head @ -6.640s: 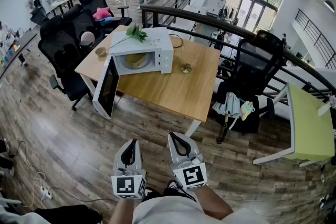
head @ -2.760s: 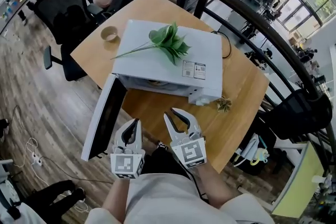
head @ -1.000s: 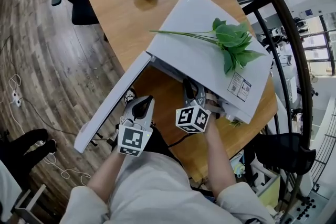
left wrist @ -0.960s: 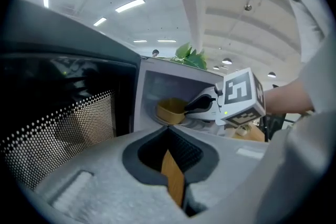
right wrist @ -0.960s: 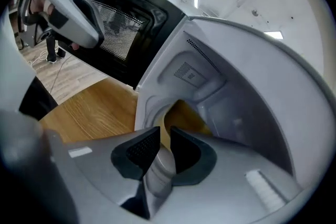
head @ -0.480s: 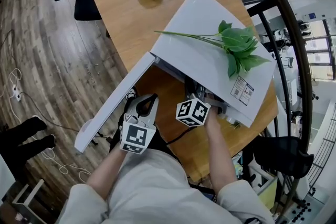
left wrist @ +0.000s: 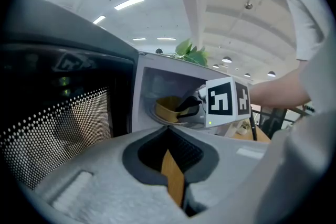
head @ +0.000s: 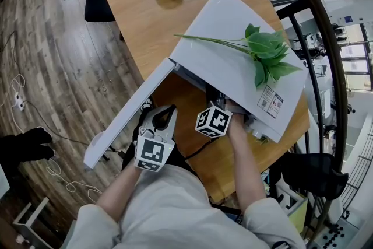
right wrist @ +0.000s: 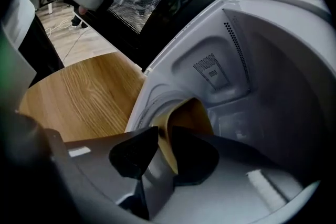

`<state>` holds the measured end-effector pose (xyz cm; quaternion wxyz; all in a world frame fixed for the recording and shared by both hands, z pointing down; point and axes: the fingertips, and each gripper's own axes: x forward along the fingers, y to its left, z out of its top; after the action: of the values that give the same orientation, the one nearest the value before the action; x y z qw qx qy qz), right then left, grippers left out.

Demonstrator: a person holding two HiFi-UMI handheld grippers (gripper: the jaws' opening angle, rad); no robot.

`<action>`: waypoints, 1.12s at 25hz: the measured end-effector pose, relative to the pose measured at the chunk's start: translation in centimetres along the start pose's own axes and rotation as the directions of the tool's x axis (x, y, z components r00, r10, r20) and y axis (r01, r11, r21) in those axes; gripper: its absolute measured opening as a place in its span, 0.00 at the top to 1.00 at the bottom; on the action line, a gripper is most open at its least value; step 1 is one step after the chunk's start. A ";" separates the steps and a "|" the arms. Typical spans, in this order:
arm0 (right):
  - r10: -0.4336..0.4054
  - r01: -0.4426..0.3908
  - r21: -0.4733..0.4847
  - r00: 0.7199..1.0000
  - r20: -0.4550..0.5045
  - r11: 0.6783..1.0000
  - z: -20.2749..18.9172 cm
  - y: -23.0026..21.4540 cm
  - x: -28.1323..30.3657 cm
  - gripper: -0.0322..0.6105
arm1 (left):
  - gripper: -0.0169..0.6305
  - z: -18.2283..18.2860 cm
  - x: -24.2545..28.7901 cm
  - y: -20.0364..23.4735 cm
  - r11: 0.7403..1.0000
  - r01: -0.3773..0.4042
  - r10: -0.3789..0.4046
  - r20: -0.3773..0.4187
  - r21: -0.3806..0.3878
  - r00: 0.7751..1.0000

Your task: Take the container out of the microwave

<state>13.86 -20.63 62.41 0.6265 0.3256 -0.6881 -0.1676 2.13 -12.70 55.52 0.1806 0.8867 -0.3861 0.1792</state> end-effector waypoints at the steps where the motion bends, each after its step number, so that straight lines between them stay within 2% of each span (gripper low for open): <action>1: 0.003 -0.003 -0.010 1.000 -0.002 1.000 0.1 0.0 0.0 0.79 | 0.97 0.0 0.0 0.0 1.000 -0.001 0.001 0.001 -0.001 1.000; 13: 0.036 -0.036 0.002 0.999 0.021 0.999 0.4 0.7 -1.1 0.91 | 0.97 0.3 -0.4 0.3 1.000 -0.029 0.029 0.016 -0.003 0.999; 28: 0.059 -0.061 0.047 0.997 0.057 0.997 1.0 1.4 -2.6 0.91 | 0.97 -0.3 -0.9 -0.1 1.000 -0.027 0.027 0.009 0.002 1.000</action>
<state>12.54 -18.06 61.15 0.6037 0.3151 -0.7186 -0.1409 1.61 -11.91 55.40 0.1754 0.8823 -0.3988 0.1781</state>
